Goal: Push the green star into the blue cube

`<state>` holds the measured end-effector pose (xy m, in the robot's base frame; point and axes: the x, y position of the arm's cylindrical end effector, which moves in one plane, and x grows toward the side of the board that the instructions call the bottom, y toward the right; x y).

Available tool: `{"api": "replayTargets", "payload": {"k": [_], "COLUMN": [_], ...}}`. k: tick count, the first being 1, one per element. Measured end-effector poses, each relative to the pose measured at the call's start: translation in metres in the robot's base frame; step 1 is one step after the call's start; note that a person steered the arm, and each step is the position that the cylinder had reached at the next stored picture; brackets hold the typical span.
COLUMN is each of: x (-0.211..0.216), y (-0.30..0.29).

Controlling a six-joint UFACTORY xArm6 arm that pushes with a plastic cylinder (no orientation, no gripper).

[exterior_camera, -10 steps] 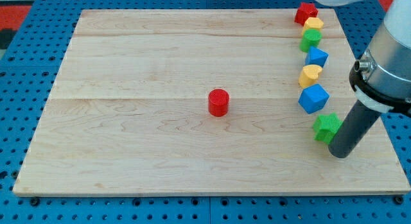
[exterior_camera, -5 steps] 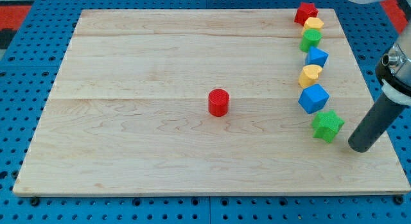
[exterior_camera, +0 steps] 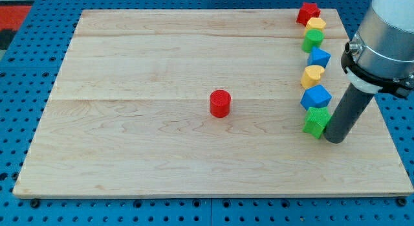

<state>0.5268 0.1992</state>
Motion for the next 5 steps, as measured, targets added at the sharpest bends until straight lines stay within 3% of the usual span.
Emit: {"api": "replayTargets", "payload": {"k": [3, 5], "x": [0.003, 0.041], "y": [-0.003, -0.057]}}
